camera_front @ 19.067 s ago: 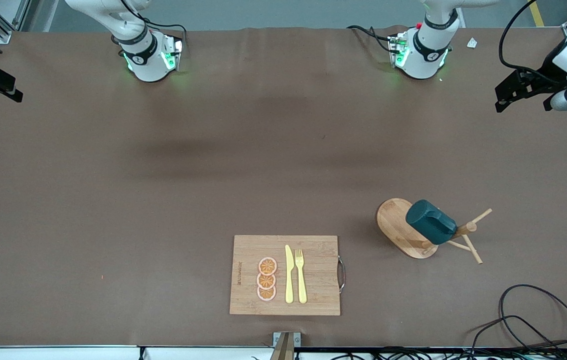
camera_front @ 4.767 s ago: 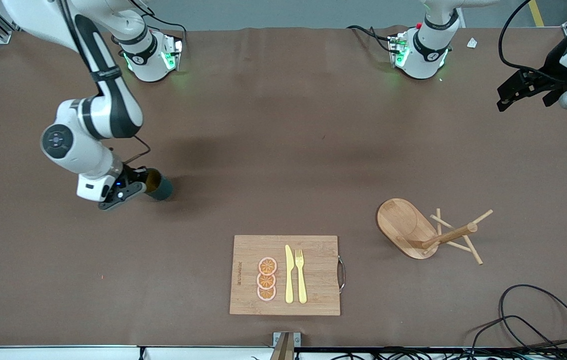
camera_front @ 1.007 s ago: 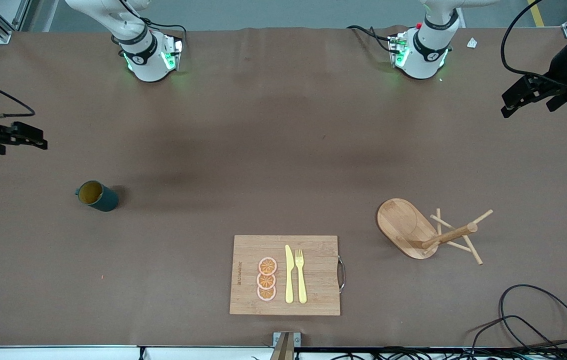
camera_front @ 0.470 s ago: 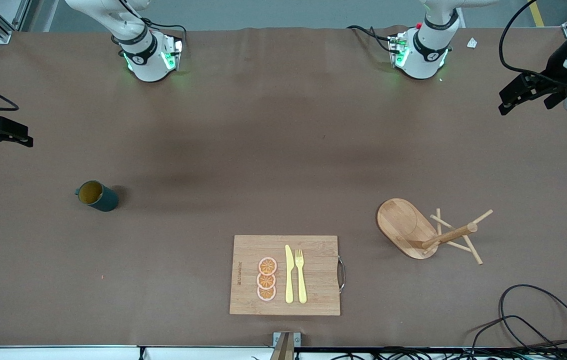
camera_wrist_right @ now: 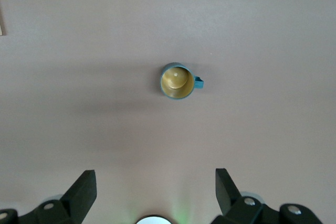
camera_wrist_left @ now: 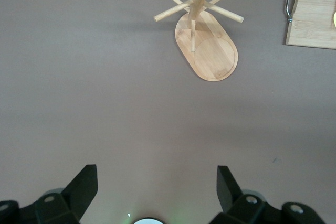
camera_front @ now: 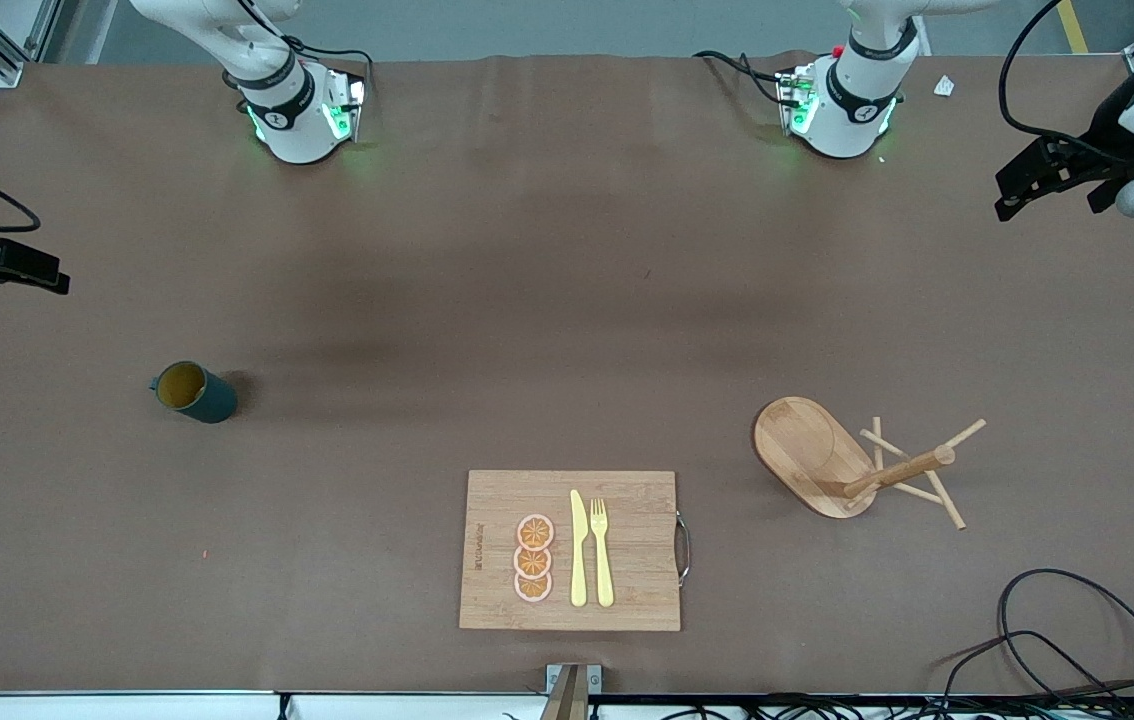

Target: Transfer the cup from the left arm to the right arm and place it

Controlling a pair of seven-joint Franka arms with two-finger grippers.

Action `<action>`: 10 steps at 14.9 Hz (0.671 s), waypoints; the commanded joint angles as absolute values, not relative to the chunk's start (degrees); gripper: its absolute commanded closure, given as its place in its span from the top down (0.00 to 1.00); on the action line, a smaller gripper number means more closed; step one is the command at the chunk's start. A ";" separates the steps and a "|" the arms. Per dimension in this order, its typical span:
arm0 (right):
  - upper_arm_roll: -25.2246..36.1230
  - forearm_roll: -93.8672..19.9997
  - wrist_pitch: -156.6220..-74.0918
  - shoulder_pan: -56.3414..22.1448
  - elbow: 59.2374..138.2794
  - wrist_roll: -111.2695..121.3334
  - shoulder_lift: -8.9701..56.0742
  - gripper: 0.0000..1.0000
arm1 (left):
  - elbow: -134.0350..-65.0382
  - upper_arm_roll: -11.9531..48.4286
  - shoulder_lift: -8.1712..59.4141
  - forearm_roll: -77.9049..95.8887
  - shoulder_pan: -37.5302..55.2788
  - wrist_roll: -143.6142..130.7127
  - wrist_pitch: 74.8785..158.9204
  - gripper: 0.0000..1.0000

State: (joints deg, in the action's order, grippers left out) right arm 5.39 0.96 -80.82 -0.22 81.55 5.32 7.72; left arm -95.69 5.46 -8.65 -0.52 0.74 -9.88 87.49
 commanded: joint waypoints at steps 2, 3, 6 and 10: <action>5.71 0.44 -80.51 0.52 81.65 8.35 5.81 1.00 | -93.96 5.19 -8.79 -0.88 0.44 -8.61 86.31 1.00; 5.71 0.44 -80.25 0.53 81.74 8.18 5.10 1.00 | -93.96 5.19 -8.79 -0.88 0.44 -8.61 86.31 1.00; 5.63 0.44 -79.28 0.53 82.70 1.77 2.47 1.00 | -93.87 5.19 -8.70 -0.88 0.53 -8.53 86.31 1.00; 5.62 0.35 -78.84 1.41 82.88 4.11 1.06 1.00 | -93.87 5.27 -8.70 -0.88 0.53 -8.26 86.31 1.00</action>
